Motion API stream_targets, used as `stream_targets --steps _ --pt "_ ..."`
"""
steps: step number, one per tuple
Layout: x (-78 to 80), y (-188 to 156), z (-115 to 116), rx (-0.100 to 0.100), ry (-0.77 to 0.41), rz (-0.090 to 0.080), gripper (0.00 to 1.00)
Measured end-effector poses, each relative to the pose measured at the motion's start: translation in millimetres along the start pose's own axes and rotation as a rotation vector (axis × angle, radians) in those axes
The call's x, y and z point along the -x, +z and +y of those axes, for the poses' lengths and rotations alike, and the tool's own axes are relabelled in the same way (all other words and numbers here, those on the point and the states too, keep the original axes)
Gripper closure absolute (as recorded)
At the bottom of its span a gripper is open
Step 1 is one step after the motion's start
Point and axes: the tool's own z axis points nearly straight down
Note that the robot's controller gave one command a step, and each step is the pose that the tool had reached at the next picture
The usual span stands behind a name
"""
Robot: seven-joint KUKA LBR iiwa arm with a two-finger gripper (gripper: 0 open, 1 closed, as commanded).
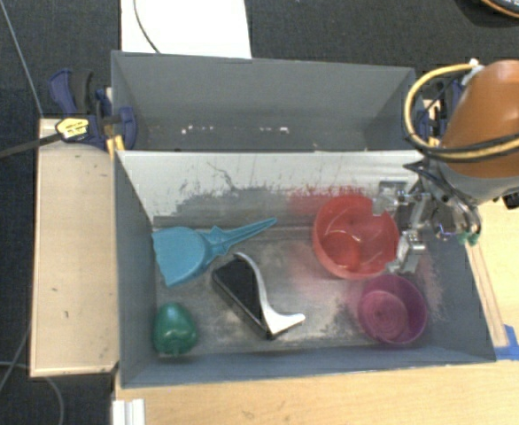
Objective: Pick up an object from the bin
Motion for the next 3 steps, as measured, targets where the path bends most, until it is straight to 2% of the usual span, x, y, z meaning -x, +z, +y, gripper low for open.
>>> stream_targets --steps 1,2,3 --pt "0.0 0 0 0.0 0.0 0.0 0.0" --pt "0.7 68 -5 -0.001 -0.152 -0.004 0.0" --pt "-10.8 100 -24 0.0 -0.318 0.0 0.0"
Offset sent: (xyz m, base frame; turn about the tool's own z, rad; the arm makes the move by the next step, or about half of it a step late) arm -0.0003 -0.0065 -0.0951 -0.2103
